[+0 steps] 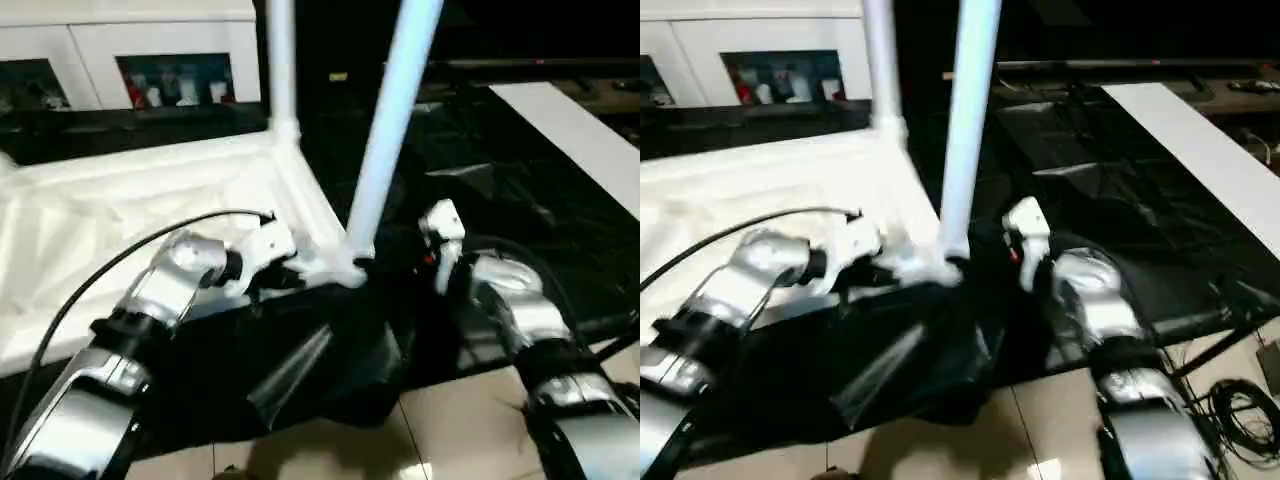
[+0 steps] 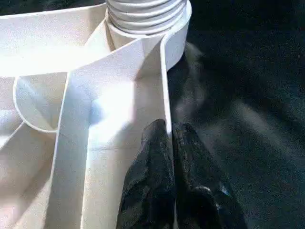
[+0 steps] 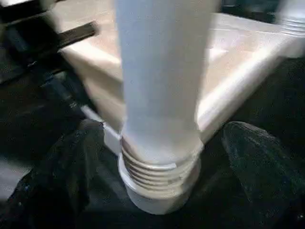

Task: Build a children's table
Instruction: Insert table leg to table base

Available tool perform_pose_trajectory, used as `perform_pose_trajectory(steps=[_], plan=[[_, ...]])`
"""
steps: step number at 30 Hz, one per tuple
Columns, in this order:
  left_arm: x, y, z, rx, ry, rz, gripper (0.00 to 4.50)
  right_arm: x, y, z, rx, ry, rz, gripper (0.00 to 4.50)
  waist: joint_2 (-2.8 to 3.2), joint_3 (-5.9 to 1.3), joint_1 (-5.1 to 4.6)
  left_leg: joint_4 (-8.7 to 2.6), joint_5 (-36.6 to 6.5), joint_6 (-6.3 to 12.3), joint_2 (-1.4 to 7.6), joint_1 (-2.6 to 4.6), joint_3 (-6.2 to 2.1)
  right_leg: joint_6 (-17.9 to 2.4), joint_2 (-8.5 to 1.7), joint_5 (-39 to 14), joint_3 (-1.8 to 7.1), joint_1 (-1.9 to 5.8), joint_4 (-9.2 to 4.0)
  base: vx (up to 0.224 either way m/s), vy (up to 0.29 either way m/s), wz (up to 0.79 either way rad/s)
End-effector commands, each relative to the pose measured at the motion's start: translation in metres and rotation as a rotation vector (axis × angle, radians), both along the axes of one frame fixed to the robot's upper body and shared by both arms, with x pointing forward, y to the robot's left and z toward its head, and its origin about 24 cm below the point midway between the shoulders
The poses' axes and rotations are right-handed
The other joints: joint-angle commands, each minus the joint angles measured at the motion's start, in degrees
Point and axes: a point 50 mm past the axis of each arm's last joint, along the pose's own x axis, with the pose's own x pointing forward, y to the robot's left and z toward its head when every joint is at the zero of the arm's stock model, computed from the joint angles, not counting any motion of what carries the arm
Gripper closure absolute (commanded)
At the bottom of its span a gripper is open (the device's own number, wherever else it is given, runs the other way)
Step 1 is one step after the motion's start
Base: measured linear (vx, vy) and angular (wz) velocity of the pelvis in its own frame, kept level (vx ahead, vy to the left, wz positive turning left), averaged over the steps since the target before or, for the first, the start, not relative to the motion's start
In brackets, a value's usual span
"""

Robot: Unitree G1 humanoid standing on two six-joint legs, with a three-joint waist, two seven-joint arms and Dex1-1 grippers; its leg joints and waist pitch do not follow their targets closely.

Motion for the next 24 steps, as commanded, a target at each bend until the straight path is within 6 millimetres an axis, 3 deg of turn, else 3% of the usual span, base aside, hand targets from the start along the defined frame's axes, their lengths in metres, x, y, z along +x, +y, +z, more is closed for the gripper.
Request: perform_pose_trajectory(steps=[1, 7, 16, 17, 24], plan=[[-0.007, -0.012, 0.003, -0.030, -0.002, -0.116, 4.50, -0.004, 0.002, 0.005, -0.015, -0.012, 0.065, 0.20, 0.30, -3.78, -0.16, -2.83, -0.93, 7.71, 2.24, 0.86, -0.14, -15.56, -4.14, 10.68, 3.45, 3.33, -2.96, 0.000, 0.000, 0.00], [-0.017, -0.010, 0.005, -0.056, 0.041, -0.207, 4.50, -0.012, 0.005, 0.003, -0.121, -0.044, 0.157, 0.20, 0.28, -3.68, -0.07, -3.03, -2.35, 5.39, 2.22, 1.01, -0.14, -15.28, -4.20, 7.67, 3.58, 3.11, -3.06, 0.000, 0.000, 0.00], [-0.018, -0.007, 0.007, -0.059, 0.035, -0.220, 4.50, -0.013, 0.010, 0.003, -0.136, -0.026, 0.197, 0.20, 0.02, -3.91, -0.05, -2.68, -0.12, 6.49, 1.99, 0.83, -0.13, -15.15, -4.09, 10.93, 3.52, 3.31, -2.64, 0.000, 0.000, 0.00], [-0.018, -0.007, 0.007, -0.059, 0.035, -0.220, 4.50, -0.013, 0.011, 0.003, -0.135, -0.024, 0.199, 0.45, 0.02, -3.92, -0.03, -2.66, -0.06, 6.54, 1.98, 0.80, -0.14, -15.03, -4.07, 10.83, 3.52, 3.34, -2.61, 0.000, 0.000, 0.00], [-0.019, -0.007, 0.007, -0.060, 0.037, -0.219, 4.50, -0.014, 0.017, -0.002, -0.146, -0.013, 0.224, 0.89, -0.03, -3.89, -0.03, -2.63, -0.62, 6.33, 2.01, 0.77, -0.16, -15.11, -4.11, 9.80, 3.50, 3.29, -2.60, 0.000, 0.000, 0.00]])
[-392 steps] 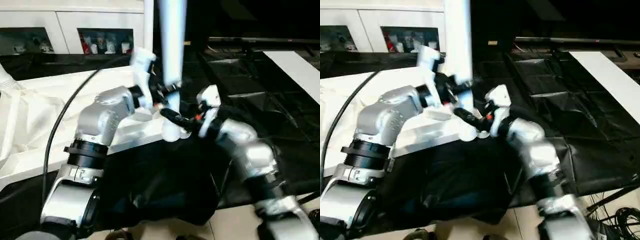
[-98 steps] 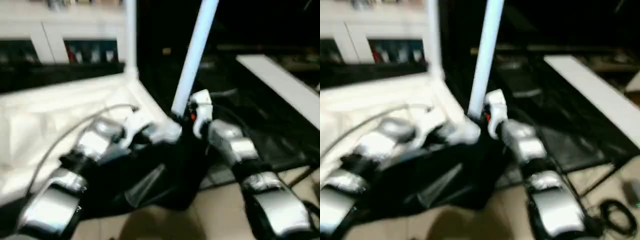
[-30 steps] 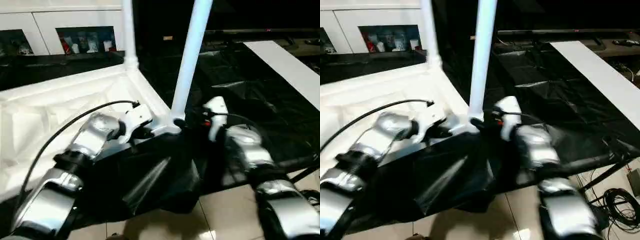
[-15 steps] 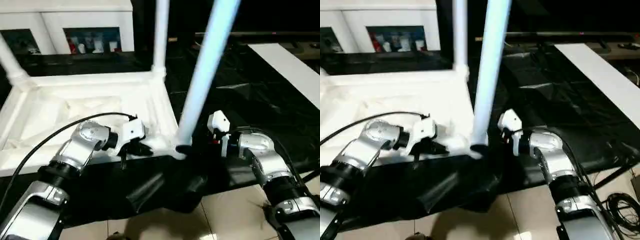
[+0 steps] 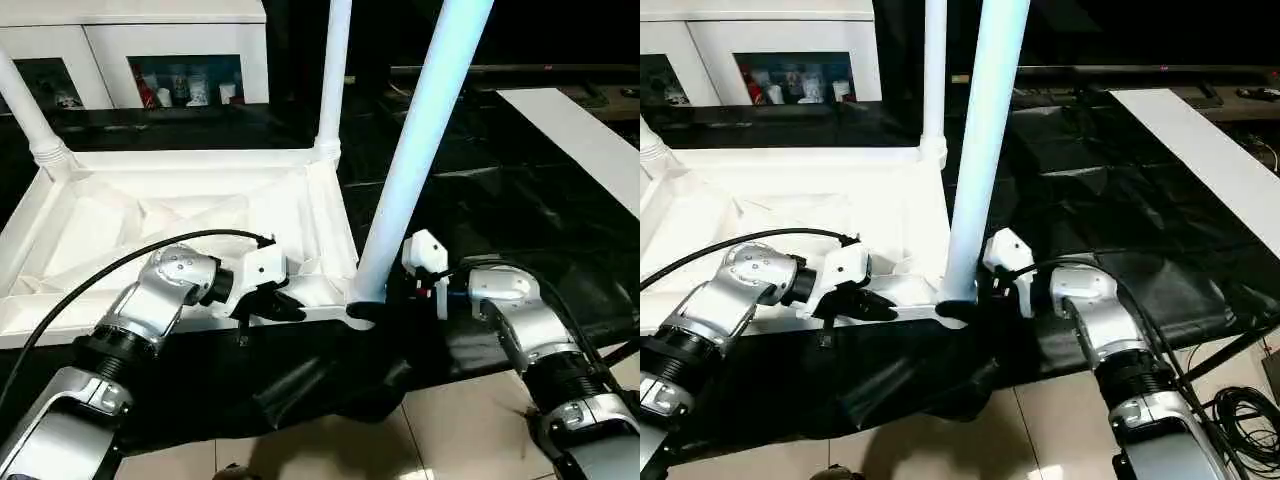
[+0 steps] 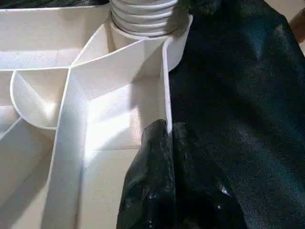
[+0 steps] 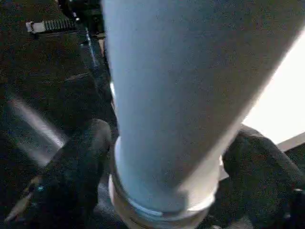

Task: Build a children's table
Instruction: Insert table leg to table base, then rotate leg to tighten

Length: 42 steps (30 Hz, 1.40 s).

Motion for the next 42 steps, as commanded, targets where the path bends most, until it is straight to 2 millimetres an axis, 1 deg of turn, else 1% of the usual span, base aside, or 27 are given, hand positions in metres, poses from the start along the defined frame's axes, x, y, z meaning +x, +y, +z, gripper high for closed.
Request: perform_pose_trajectory(steps=[1, 2, 3, 6, 7, 14, 16, 17, 18, 19, 20, 21, 22, 23, 24, 25, 26, 27, 28, 29, 30, 31, 34, 36, 39, 41, 42], plan=[[-0.001, -0.011, 0.010, -0.038, -0.034, -0.079, 4.50, 0.001, 0.001, 0.001, -0.018, -0.008, 0.011, 1.00, 0.07, -3.88, -0.33, -3.00, -1.04, 6.12, 2.02, 0.83, -0.14, -15.03, -4.13, 8.99, 3.48, 3.18, -2.96, 0.000, 0.000, 0.00], [-0.001, -0.011, 0.010, -0.038, -0.034, -0.079, 4.50, 0.000, 0.001, 0.001, -0.017, -0.007, 0.011, 1.00, 0.05, -3.87, -0.33, -3.00, -1.35, 5.94, 2.02, 0.84, -0.13, -15.01, -4.12, 8.51, 3.52, 3.17, -2.97, 0.000, 0.000, 0.00], [-0.001, -0.011, 0.010, -0.038, -0.035, -0.078, 4.50, 0.000, 0.001, 0.001, -0.016, -0.005, 0.011, 1.25, 0.04, -3.86, -0.29, -3.01, -1.45, 5.81, 2.04, 0.87, -0.14, -14.99, -4.14, 8.28, 3.52, 3.16, -3.00, 0.000, 0.000, 0.00], [-0.001, -0.010, 0.010, -0.035, -0.037, -0.075, 4.50, 0.000, 0.001, 0.000, -0.016, -0.003, 0.012, 1.37, 0.12, -3.82, -0.31, -3.02, -1.90, 5.32, 1.97, 0.84, -0.16, -14.79, -4.11, 7.45, 3.54, 3.16, -3.04, 0.000, 0.000, 0.00], [-0.001, -0.010, 0.010, -0.035, -0.037, -0.075, 4.50, 0.000, 0.001, 0.000, -0.016, -0.002, 0.012, 1.65, 0.13, -3.82, -0.34, -3.03, -2.04, 5.18, 1.98, 0.80, -0.17, -14.72, -4.13, 7.32, 3.55, 3.19, -3.05, 0.000, 0.000, 0.00], [0.000, -0.008, 0.009, -0.026, -0.035, -0.068, 4.50, 0.001, 0.001, -0.004, -0.002, 0.024, -0.027, 1.79, 0.07, -3.91, -0.39, -2.92, -1.58, 5.20, 1.88, 0.78, -0.20, -14.72, -4.04, 8.08, 3.54, 3.21, -2.88, 0.000, 0.000, 0.00], [0.003, -0.008, 0.007, -0.019, -0.044, -0.019, 4.50, 0.007, -0.001, -0.009, 0.005, 0.050, -0.139, 1.81, 0.01, -3.86, -0.53, -2.93, -1.44, 5.24, 1.80, 0.66, -0.20, -14.76, -4.03, 8.16, 3.56, 3.22, -2.87, 0.000, 0.000, 0.00], [0.006, -0.008, 0.005, -0.014, -0.052, 0.023, 4.50, 0.010, -0.002, -0.013, -0.003, 0.051, -0.201, 1.81, 0.07, -3.76, -0.68, -3.05, -2.60, 4.67, 1.87, 0.72, -0.22, -14.60, -4.13, 6.34, 3.55, 3.12, -3.09, 0.000, 0.000, 0.00], [0.010, -0.008, 0.004, -0.008, -0.065, 0.069, 4.50, 0.012, -0.003, -0.018, -0.013, 0.061, -0.264, 1.82, -0.06, -3.69, -0.81, -3.10, -3.15, 4.20, 1.85, 0.73, -0.22, -14.42, -4.15, 5.19, 3.57, 3.09, -3.18, 0.000, 0.000, 0.00], [0.017, -0.010, 0.002, -0.010, -0.075, 0.149, 4.50, 0.015, -0.004, -0.025, -0.021, 0.087, -0.363, 1.82, -0.05, -3.45, -0.99, -3.34, -4.99, 2.61, 1.79, 0.97, -0.16, -13.91, -4.14, 1.25, 3.69, 2.93, -3.64, 0.000, 0.000, 0.00], [0.017, -0.010, 0.002, -0.010, -0.075, 0.149, 4.50, 0.015, -0.004, -0.025, -0.021, 0.087, -0.363, 1.82, -0.05, -3.45, -0.99, -3.34, -4.99, 2.61, 1.79, 0.97, -0.16, -13.91, -4.14, 1.25, 3.69, 2.93, -3.64, 0.000, 0.000, 0.00], [0.021, -0.012, 0.001, -0.018, -0.079, 0.201, 4.50, 0.017, -0.002, -0.030, -0.021, 0.106, -0.428, 1.83, 0.05, -3.45, -0.94, -3.41, -6.30, 1.63, 1.77, 1.16, -0.22, -13.50, -4.24, -1.27, 3.73, 2.98, -3.90, 0.000, 0.000, 0.00], [0.022, -0.013, 0.000, -0.022, -0.080, 0.217, 4.50, 0.018, -0.002, -0.032, -0.021, 0.112, -0.452, 1.83, 0.05, -3.43, -1.00, -3.54, -6.44, 1.00, 1.87, 1.05, -0.29, -13.13, -4.34, -2.21, 3.78, 3.05, -3.98, 0.000, 0.000, 0.00], [0.029, -0.021, -0.001, -0.031, -0.085, 0.299, 4.50, 0.022, 0.003, -0.040, -0.021, 0.142, -0.579, 1.83, 0.17, -3.47, -1.18, -3.53, -6.43, 0.61, 1.91, 1.11, -0.22, -12.98, -4.20, -1.79, 3.83, 2.91, -3.85, 0.000, 0.000, 0.00], [0.029, -0.021, -0.001, -0.031, -0.085, 0.299, 4.50, 0.022, 0.003, -0.040, -0.021, 0.142, -0.579, 1.83, 0.21, -3.35, -1.31, -3.61, -6.55, 0.32, 1.79, 1.10, -0.25, -12.91, -4.17, -2.01, 3.86, 2.77, -3.95, 0.000, 0.000, 0.00], [0.037, -0.028, -0.001, -0.028, -0.112, 0.403, 4.50, 0.026, 0.009, -0.046, -0.035, 0.147, -0.712, 1.83, 0.22, -3.59, -1.34, -3.64, -6.91, -0.07, 1.82, 1.13, -0.42, -12.69, -4.27, -2.36, 3.76, 3.10, -3.98, 0.000, 0.000, 0.00], [0.041, -0.033, -0.002, -0.029, -0.113, 0.451, 4.50, 0.029, 0.012, -0.048, -0.031, 0.162, -0.779, 1.83, 0.19, -3.37, -1.93, -3.74, -7.25, -0.73, 1.74, 1.11, -0.28, -12.88, -4.18, -2.68, 3.90, 2.69, -4.09, 0.000, 0.000, 0.00], [0.043, -0.037, -0.002, -0.032, -0.117, 0.492, 4.50, 0.031, 0.014, -0.050, -0.033, 0.170, -0.847, 1.83, 0.23, -3.55, -1.97, -3.69, -7.61, -1.29, 1.69, 1.21, -0.38, -12.73, -4.25, -3.71, 3.84, 2.86, -4.18, 0.000, 0.000, 0.00], [0.044, -0.039, -0.002, -0.033, -0.118, 0.505, 4.50, 0.032, 0.015, -0.050, -0.030, 0.176, -0.873, 1.83, 0.20, -3.46, -1.97, -3.67, -7.84, -1.12, 1.62, 1.16, -0.35, -12.70, -4.25, -3.96, 3.82, 2.84, -4.29, 0.000, 0.000, 0.00], [0.045, -0.042, -0.003, -0.033, -0.118, 0.523, 4.50, 0.033, 0.017, -0.051, -0.028, 0.183, -0.910, 1.83, 0.16, -3.56, -1.91, -3.57, -7.59, -0.65, 1.63, 0.99, -0.28, -12.55, -4.34, -3.37, 3.93, 2.95, -4.31, 0.000, 0.000, 0.00], [0.047, -0.049, -0.004, -0.021, -0.127, 0.539, 4.50, 0.037, 0.024, -0.050, 0.000, 0.205, -0.972, 1.83, 0.30, -3.61, -1.88, -3.52, -7.23, -0.43, 1.54, 0.97, -0.30, -12.62, -4.27, -2.62, 3.91, 2.94, -4.24, 0.000, 0.000, 0.00], [0.047, -0.051, -0.004, -0.018, -0.131, 0.540, 4.50, 0.038, 0.028, -0.049, 0.008, 0.207, -0.983, 1.83, 0.24, -3.64, -1.94, -3.52, -7.13, -0.26, 1.50, 1.07, -0.27, -12.67, -4.18, -2.17, 3.90, 2.77, -4.26, 0.000, 0.000, 0.00], [0.046, -0.056, -0.006, -0.006, -0.140, 0.512, 4.50, 0.041, 0.045, -0.043, 0.046, 0.202, -0.924, 1.83, 0.20, -3.59, -1.89, -3.55, -7.48, 0.40, 1.62, 0.90, -0.32, -12.45, -4.24, -1.35, 3.83, 2.93, -4.25, 0.000, 0.000, 0.00], [0.046, -0.055, -0.007, -0.002, -0.139, 0.508, 4.50, 0.041, 0.051, -0.039, 0.063, 0.187, -0.887, 1.83, 0.14, -3.52, -1.91, -3.58, -7.55, 0.86, 1.59, 0.89, -0.29, -12.48, -4.18, -1.19, 3.79, 2.89, -4.25, 0.000, 0.000, 0.00], [0.046, -0.053, -0.007, 0.002, -0.144, 0.503, 4.50, 0.042, 0.058, -0.033, 0.119, 0.177, -0.830, 1.83, 0.09, -3.45, -1.92, -3.61, -8.29, 1.11, 1.65, 0.88, -0.28, -12.33, -4.30, -2.55, 3.83, 2.88, -4.42, 0.000, 0.000, 0.00], [0.046, -0.051, -0.006, 0.003, -0.161, 0.481, 4.50, 0.043, 0.062, -0.025, 0.183, 0.164, -0.756, 1.83, 0.05, -3.51, -1.91, -3.55, -7.33, 1.66, 1.63, 0.75, -0.28, -12.50, -4.25, -1.11, 3.85, 2.98, -4.24, 0.000, 0.000, 0.00], [0.046, -0.050, -0.005, 0.004, -0.166, 0.473, 4.50, 0.043, 0.063, -0.023, 0.194, 0.160, -0.740, 1.27, 0.06, -3.51, -1.90, -3.54, -7.02, 1.82, 1.64, 0.75, -0.29, -12.63, -4.23, -0.60, 3.84, 2.97, -4.19, 0.000, 0.000, 0.00]])
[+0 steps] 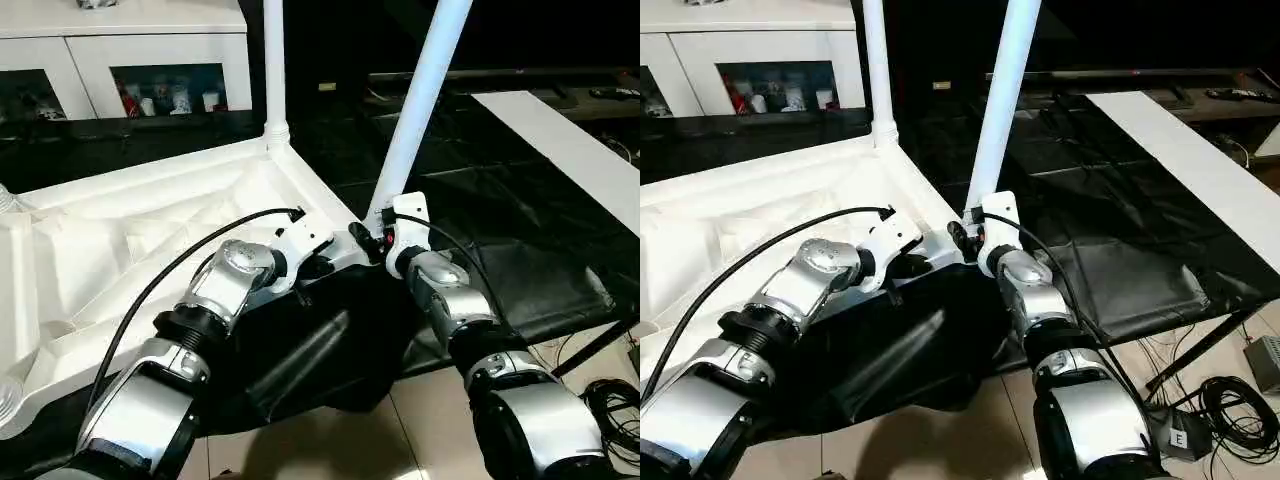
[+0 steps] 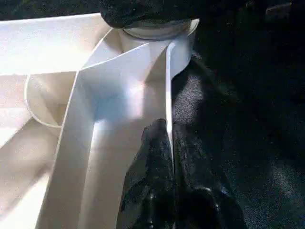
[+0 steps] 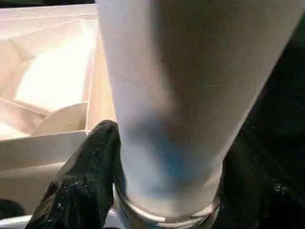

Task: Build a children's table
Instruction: Rotate leg to tighten

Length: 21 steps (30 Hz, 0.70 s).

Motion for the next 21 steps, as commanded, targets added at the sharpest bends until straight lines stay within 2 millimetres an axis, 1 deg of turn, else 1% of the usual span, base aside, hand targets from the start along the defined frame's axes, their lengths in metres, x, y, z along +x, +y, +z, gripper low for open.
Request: perform_pose_trajectory(steps=[1, 2, 3, 4, 5, 6, 7, 9, 10, 11, 13, 14, 15, 16, 17, 18, 21], plan=[[0.004, 0.007, 0.005, 0.028, -0.047, -0.003, 4.50, -0.011, 0.024, -0.004, 0.096, 0.008, 0.199, 1.13, 0.30, -3.49, 0.06, -3.76, -6.58, 2.90, 1.65, 0.33, -0.26, -12.94, -4.22, 0.39, 3.53, 2.94, -4.54, 0.000, 0.000, 0.00], [0.003, 0.008, 0.006, 0.030, -0.048, -0.019, 4.50, -0.011, 0.022, -0.002, 0.091, -0.008, 0.221, 1.13, 0.23, -3.44, 0.06, -3.72, -6.71, 3.70, 1.61, 0.19, -0.27, -13.12, -4.26, 1.30, 3.49, 3.08, -4.53, 0.000, 0.000, 0.00], [0.002, 0.010, 0.005, 0.031, -0.043, -0.032, 4.50, -0.011, 0.020, 0.000, 0.080, -0.023, 0.248, 1.07, 0.20, -3.43, -0.11, -3.75, -6.71, 3.92, 1.64, 0.10, -0.29, -13.11, -4.25, 1.46, 3.49, 3.11, -4.46, 0.000, 0.000, 0.00], [0.000, 0.013, 0.006, 0.031, -0.043, -0.059, 4.50, -0.011, 0.015, 0.002, 0.074, -0.030, 0.283, 0.93, 0.21, -3.45, -0.19, -3.72, -6.61, 4.18, 1.64, 0.21, -0.31, -13.40, -4.24, 1.26, 3.43, 3.10, -4.56, 0.000, 0.000, 0.00], [-0.001, 0.014, 0.006, 0.030, -0.044, -0.069, 4.50, -0.012, 0.013, 0.002, 0.073, -0.030, 0.291, 0.69, 0.30, -3.42, -0.22, -3.73, -6.23, 4.51, 1.70, 0.17, -0.34, -13.65, -4.25, 1.39, 3.43, 3.11, -4.54, 0.000, 0.000, 0.00], [-0.002, 0.016, 0.006, 0.028, -0.035, -0.087, 4.50, -0.013, 0.009, 0.003, 0.065, -0.028, 0.325, 0.69, 0.27, -3.41, -0.33, -3.69, -6.04, 4.62, 1.71, 0.11, -0.30, -13.78, -4.19, 1.70, 3.45, 3.09, -4.46, 0.000, 0.000, 0.00], [-0.005, 0.021, 0.005, 0.028, -0.018, -0.110, 4.50, -0.017, 0.001, 0.004, 0.038, -0.032, 0.409, 0.65, 0.26, -3.46, -0.29, -3.65, -5.96, 4.83, 1.73, 0.20, -0.30, -14.07, -4.18, 2.00, 3.42, 3.10, -4.40, 0.000, 0.000, 0.00], [-0.011, 0.025, 0.005, 0.020, -0.005, -0.182, 4.50, -0.022, -0.009, 0.005, 0.017, -0.037, 0.495, 0.65, 0.29, -3.50, -0.15, -3.59, -5.45, 5.58, 1.88, 0.13, -0.36, -14.37, -4.25, 3.10, 3.37, 3.30, -4.35, 0.000, 0.000, 0.00], [-0.013, 0.026, 0.004, 0.021, -0.004, -0.206, 4.50, -0.024, -0.013, 0.005, 0.014, -0.037, 0.525, 0.65, 0.31, -3.52, -0.24, -3.59, -5.32, 6.01, 1.91, 0.28, -0.25, -14.67, -4.10, 4.16, 3.42, 3.05, -4.27, 0.000, 0.000, 0.00], [-0.019, 0.027, 0.005, 0.010, 0.004, -0.274, 4.50, -0.028, -0.020, 0.007, 0.002, -0.036, 0.585, 0.65, 0.29, -3.47, -0.15, -3.61, -5.28, 6.15, 1.86, 0.25, -0.29, -14.88, -4.11, 4.49, 3.41, 3.11, -4.27, 0.000, 0.000, 0.00], [-0.021, 0.028, 0.005, 0.001, 0.012, -0.307, 4.50, -0.029, -0.023, 0.008, -0.003, -0.035, 0.611, 0.65, 0.29, -3.43, 0.01, -3.61, -5.42, 6.25, 1.93, 0.23, -0.29, -15.02, -4.18, 4.32, 3.37, 3.12, -4.26, 0.000, 0.000, 0.00], [-0.023, 0.030, 0.005, 0.005, 0.015, -0.331, 4.50, -0.032, -0.026, 0.009, -0.008, -0.033, 0.648, 0.65, 0.28, -3.37, -0.09, -3.64, -5.79, 6.05, 1.96, 0.30, -0.18, -15.18, -4.14, 3.78, 3.41, 2.92, -4.26, 0.000, 0.000, 0.00], [-0.025, 0.031, 0.005, 0.005, 0.021, -0.346, 4.50, -0.033, -0.028, 0.010, -0.013, -0.034, 0.666, 0.65, 0.36, -3.32, 0.02, -3.69, -6.33, 5.90, 1.96, 0.38, -0.18, -15.14, -4.11, 2.94, 3.37, 2.89, -4.40, 0.000, 0.000, 0.00], [-0.030, 0.034, 0.006, 0.007, 0.038, -0.391, 4.50, -0.036, -0.032, 0.012, -0.030, -0.035, 0.717, 0.65, 0.26, -3.25, 0.10, -3.77, -7.21, 5.32, 2.04, 0.40, -0.19, -14.90, -4.15, 1.25, 3.39, 2.97, -4.52, 0.000, 0.000, 0.00], [-0.032, 0.035, 0.006, 0.006, 0.045, -0.411, 4.50, -0.037, -0.034, 0.013, -0.037, -0.035, 0.738, 0.65, 0.31, -3.21, 0.25, -3.78, -7.45, 5.15, 2.15, 0.43, -0.15, -14.76, -4.15, 0.65, 3.41, 2.84, -4.54, 0.000, 0.000, 0.00], [-0.034, 0.036, 0.007, -0.004, 0.048, -0.432, 4.50, -0.038, -0.034, 0.014, -0.046, -0.043, 0.750, 0.65, 0.35, -3.19, 0.28, -3.83, -7.47, 4.99, 2.18, 0.40, -0.16, -14.73, -4.13, 0.50, 3.40, 2.84, -4.50, 0.000, 0.000, 0.00], [-0.036, 0.035, 0.010, -0.028, 0.047, -0.455, 4.50, -0.039, -0.034, 0.016, -0.055, -0.056, 0.773, 0.65, 0.38, -3.15, 0.47, -3.92, -7.80, 4.28, 2.22, 0.68, -0.08, -14.72, -4.15, -0.24, 3.49, 2.53, -4.56, 0.000, 0.000, 0.00]])
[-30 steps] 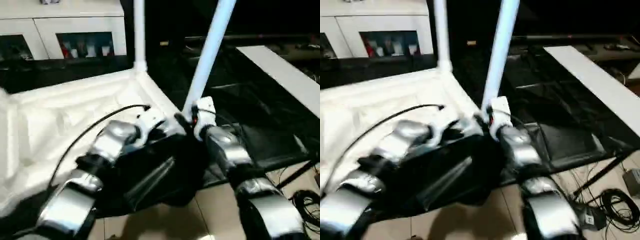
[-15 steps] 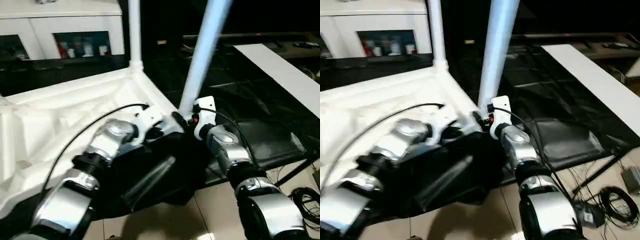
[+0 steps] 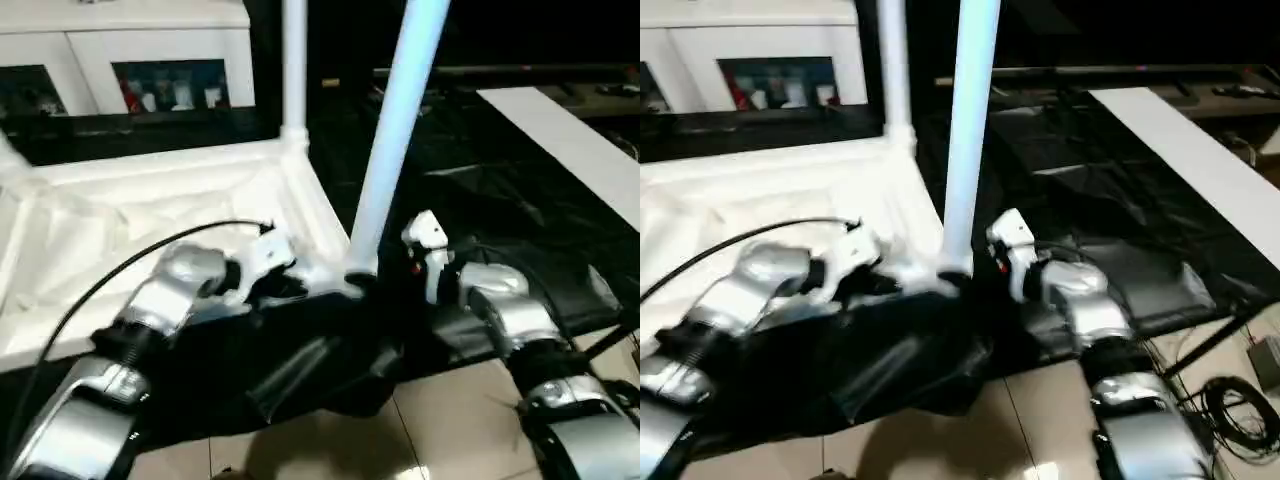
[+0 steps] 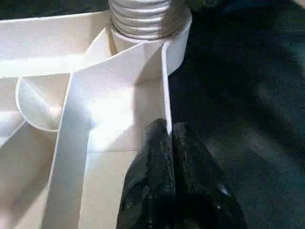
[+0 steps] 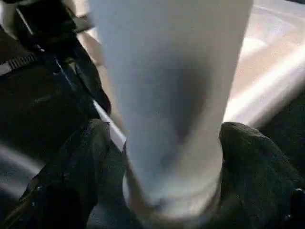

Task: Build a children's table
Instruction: Rotate leg to tighten

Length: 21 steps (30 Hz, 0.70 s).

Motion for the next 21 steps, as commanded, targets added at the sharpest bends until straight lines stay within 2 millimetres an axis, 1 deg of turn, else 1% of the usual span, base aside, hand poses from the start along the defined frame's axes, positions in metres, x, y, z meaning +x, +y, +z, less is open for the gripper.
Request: perform_pose_trajectory(steps=[1, 2, 3, 4, 5, 6, 7, 8, 9, 10, 11, 13, 14, 16, 21], plan=[[-0.0047, -0.0130, 0.0054, -0.028, -0.014, -0.096, 4.50, -0.0029, 0.0007, 0.0024, -0.013, -0.014, 0.050, 0.65, 0.41, -3.35, -0.17, -3.74, -7.54, 3.77, 2.19, 0.84, -0.14, -14.77, -4.17, 0.08, 3.54, 2.68, -4.18, 0.000, 0.000, 0.00], [-0.0047, -0.0130, 0.0054, -0.028, -0.014, -0.096, 4.50, -0.0029, 0.0007, 0.0024, -0.013, -0.014, 0.050, 0.65, 0.44, -3.36, -0.07, -3.76, -7.50, 3.74, 2.20, 0.87, -0.13, -14.77, -4.18, 0.18, 3.54, 2.69, -4.18, 0.000, 0.000, 0.00], [-0.0047, -0.0126, 0.0054, -0.023, -0.017, -0.098, 4.50, -0.0036, 0.0016, 0.0009, -0.022, -0.006, 0.063, 0.65, 0.20, -3.36, -0.01, -3.76, -7.28, 3.76, 2.17, 0.82, -0.11, -14.64, -4.16, 0.35, 3.54, 2.70, -4.15, 0.000, 0.000, 0.00], [-0.0046, -0.0124, 0.0054, -0.022, -0.018, -0.098, 4.50, -0.0037, 0.0018, 0.0004, -0.025, -0.004, 0.065, 0.65, 0.23, -3.37, 0.17, -3.72, -7.05, 3.71, 2.10, 0.79, -0.12, -14.53, -4.24, 0.29, 3.56, 2.75, -4.12, 0.000, 0.000, 0.00], [-0.0042, -0.0116, 0.0053, -0.020, -0.020, -0.099, 4.50, -0.0041, 0.0026, -0.0003, -0.029, 0.002, 0.073, 0.81, 0.23, -3.38, 0.26, -3.74, -6.86, 3.61, 2.10, 0.76, -0.13, -14.35, -4.26, 0.30, 3.57, 2.77, -4.12, 0.000, 0.000, 0.00], [-0.0042, -0.0116, 0.0053, -0.020, -0.020, -0.099, 4.50, -0.0041, 0.0026, -0.0003, -0.029, 0.002, 0.073, 0.81, 0.10, -3.36, 0.27, -3.74, -6.87, 3.60, 2.06, 0.73, -0.12, -14.26, -4.25, 0.20, 3.57, 2.79, -4.15, 0.000, 0.000, 0.00], [-0.0046, -0.0109, 0.0057, -0.020, -0.020, -0.100, 4.50, -0.0049, 0.0026, -0.0004, -0.034, 0.006, 0.084, 1.01, 0.15, -3.40, 0.35, -3.72, -6.76, 3.49, 2.05, 0.79, -0.13, -14.08, -4.29, 0.05, 3.59, 2.79, -4.14, 0.000, 0.000, 0.00], [-0.0049, -0.0105, 0.0059, -0.020, -0.020, -0.100, 4.50, -0.0054, 0.0025, -0.0008, -0.042, 0.006, 0.091, 1.01, 0.15, -3.38, 0.39, -3.72, -6.52, 3.46, 2.04, 0.73, -0.13, -14.00, -4.27, 0.12, 3.59, 2.81, -4.12, 0.000, 0.000, 0.00], [-0.0049, -0.0104, 0.0059, -0.020, -0.020, -0.100, 4.50, -0.0054, 0.0025, -0.0009, -0.042, 0.006, 0.092, 1.18, 0.18, -3.41, 0.44, -3.71, -6.44, 3.42, 2.04, 0.75, -0.13, -13.98, -4.26, 0.25, 3.60, 2.81, -4.13, 0.000, 0.000, 0.00], [-0.0053, -0.0100, 0.0060, -0.020, -0.018, -0.101, 4.50, -0.0059, 0.0023, -0.0015, -0.049, 0.006, 0.097, 1.18, 0.15, -3.41, 0.47, -3.70, -6.29, 3.45, 2.04, 0.76, -0.12, -13.95, -4.23, 0.53, 3.57, 2.80, -4.08, 0.000, 0.000, 0.00], [-0.0054, -0.0098, 0.0058, -0.019, -0.017, -0.101, 4.50, -0.0060, 0.0021, -0.0015, -0.049, 0.007, 0.097, 1.34, 0.16, -3.40, 0.51, -3.71, -6.35, 3.52, 2.07, 0.78, -0.12, -13.93, -4.24, 0.54, 3.56, 2.78, -4.08, 0.000, 0.000, 0.00], [-0.0057, -0.0095, 0.0058, -0.018, -0.016, -0.102, 4.50, -0.0062, 0.0014, -0.0018, -0.049, 0.011, 0.097, 1.50, 0.19, -3.41, 0.55, -3.72, -6.34, 3.50, 2.11, 0.83, -0.12, -14.01, -4.23, 0.77, 3.56, 2.72, -4.07, 0.000, 0.000, 0.00], [-0.0057, -0.0094, 0.0058, -0.018, -0.015, -0.102, 4.50, -0.0062, 0.0011, -0.0020, -0.050, 0.012, 0.097, 1.50, 0.22, -3.44, 0.58, -3.68, -6.38, 3.50, 2.05, 0.82, -0.10, -14.01, -4.20, 0.76, 3.56, 2.75, -4.06, 0.000, 0.000, 0.00], [-0.0058, -0.0085, 0.0054, -0.015, -0.014, -0.101, 4.50, -0.0064, -0.0002, -0.0026, -0.052, 0.017, 0.097, 1.75, 0.21, -3.42, 0.57, -3.71, -6.48, 3.38, 2.08, 0.80, -0.13, -13.97, -4.22, 0.66, 3.55, 2.77, -4.06, 0.000, 0.000, 0.00], [-0.0055, -0.0073, 0.0053, -0.012, -0.014, -0.099, 4.50, -0.0076, -0.0018, -0.0046, -0.054, 0.030, 0.098, 1.88, 0.07, -3.43, 0.59, -3.66, -6.25, 3.52, 1.99, 0.76, -0.09, -13.91, -4.20, 0.93, 3.57, 2.84, -4.05, 0.000, 0.000, 0.00]])
